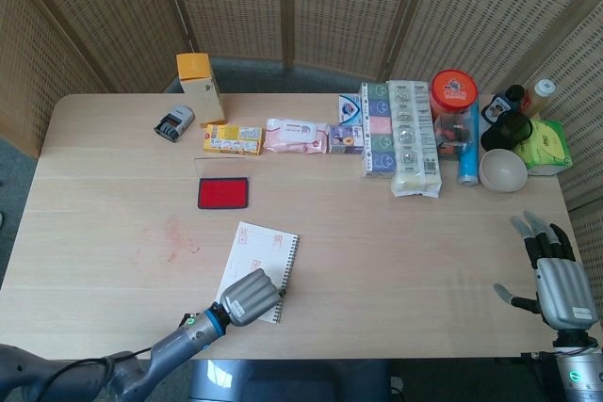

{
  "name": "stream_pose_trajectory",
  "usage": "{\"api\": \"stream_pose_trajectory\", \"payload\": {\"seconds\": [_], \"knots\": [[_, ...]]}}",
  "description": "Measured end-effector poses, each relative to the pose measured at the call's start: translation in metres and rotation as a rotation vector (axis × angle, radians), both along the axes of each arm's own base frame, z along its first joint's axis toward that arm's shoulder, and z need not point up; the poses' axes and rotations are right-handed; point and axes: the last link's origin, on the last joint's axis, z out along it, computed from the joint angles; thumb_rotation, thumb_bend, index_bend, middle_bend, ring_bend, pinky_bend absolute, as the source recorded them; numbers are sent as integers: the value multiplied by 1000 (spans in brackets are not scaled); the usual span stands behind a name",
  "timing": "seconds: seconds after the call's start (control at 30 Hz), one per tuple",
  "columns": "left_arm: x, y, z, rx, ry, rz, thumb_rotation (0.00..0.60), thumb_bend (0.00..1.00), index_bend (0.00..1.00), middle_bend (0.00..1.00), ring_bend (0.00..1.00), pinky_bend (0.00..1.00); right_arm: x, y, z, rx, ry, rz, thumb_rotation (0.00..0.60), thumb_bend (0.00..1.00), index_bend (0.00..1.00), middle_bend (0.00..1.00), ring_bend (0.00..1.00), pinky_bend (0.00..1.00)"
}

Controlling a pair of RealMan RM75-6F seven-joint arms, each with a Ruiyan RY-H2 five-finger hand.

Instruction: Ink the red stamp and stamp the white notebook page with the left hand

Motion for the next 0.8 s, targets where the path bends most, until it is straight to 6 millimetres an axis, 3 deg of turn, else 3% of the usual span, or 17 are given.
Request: {"api": "stream_pose_trajectory", "payload": {"seconds": [0.13,0.47,0.63,0.8], "knots": [[7,5,16,31,-46,2,600,394,654,1000,1000,1000,1,0,-2,6,3,3,600,81,0,0,16,0],[19,25,83,192,-159,4,600,393,653,1000,1000,1000,2,1,-2,7,5,7,600,81,0,0,16,0],[-3,39,99,226,-143,100,600,393,653,1000,1000,1000,3,3,-3,12,7,10,600,82,0,0,17,0],[-41,56,106,250,-98,235,600,393,653,1000,1000,1000,3,3,-4,16,8,10,600,81,0,0,17,0]]}}
